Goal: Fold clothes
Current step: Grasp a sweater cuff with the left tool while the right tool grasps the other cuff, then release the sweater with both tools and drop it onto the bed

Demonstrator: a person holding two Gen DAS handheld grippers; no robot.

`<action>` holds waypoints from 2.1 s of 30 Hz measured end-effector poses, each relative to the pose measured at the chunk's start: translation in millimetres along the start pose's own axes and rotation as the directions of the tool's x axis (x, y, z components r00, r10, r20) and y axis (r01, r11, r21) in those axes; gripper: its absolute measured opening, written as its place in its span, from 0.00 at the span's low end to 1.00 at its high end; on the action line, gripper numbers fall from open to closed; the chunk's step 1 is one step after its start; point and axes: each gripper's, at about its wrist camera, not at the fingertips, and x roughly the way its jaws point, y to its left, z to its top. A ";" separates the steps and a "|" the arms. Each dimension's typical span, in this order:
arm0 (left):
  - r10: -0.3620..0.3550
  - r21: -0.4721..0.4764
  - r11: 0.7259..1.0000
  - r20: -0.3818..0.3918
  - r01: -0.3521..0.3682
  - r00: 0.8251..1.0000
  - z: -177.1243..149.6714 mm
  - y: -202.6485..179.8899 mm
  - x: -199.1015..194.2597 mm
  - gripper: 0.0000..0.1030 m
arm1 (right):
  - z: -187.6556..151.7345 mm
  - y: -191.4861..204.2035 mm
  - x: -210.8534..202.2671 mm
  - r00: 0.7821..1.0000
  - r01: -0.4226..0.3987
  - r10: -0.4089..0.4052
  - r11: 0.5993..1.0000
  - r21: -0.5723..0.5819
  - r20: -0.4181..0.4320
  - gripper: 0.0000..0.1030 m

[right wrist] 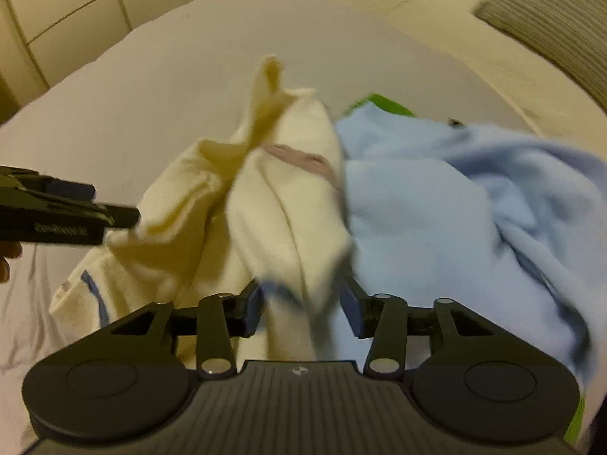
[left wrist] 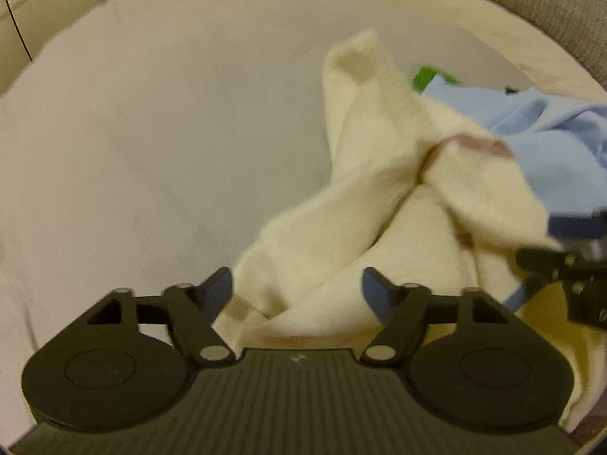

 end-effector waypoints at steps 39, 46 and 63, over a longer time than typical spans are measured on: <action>0.406 -0.331 0.885 0.207 -0.327 0.890 -150.0 105.3 -253.0 0.11 | -5.6 79.9 -116.7 0.866 -0.486 0.480 0.874 0.009 0.136 0.15; 0.576 -0.448 0.773 0.199 -0.450 0.793 -253.0 180.6 -393.4 0.07 | -35.7 192.2 -186.4 0.751 -0.637 0.645 0.764 -0.103 0.139 0.15; 0.438 -0.564 0.751 0.038 -0.343 0.898 -446.4 272.7 -453.5 0.14 | -106.7 394.0 -214.1 0.938 -0.331 0.345 0.920 -0.211 0.036 0.16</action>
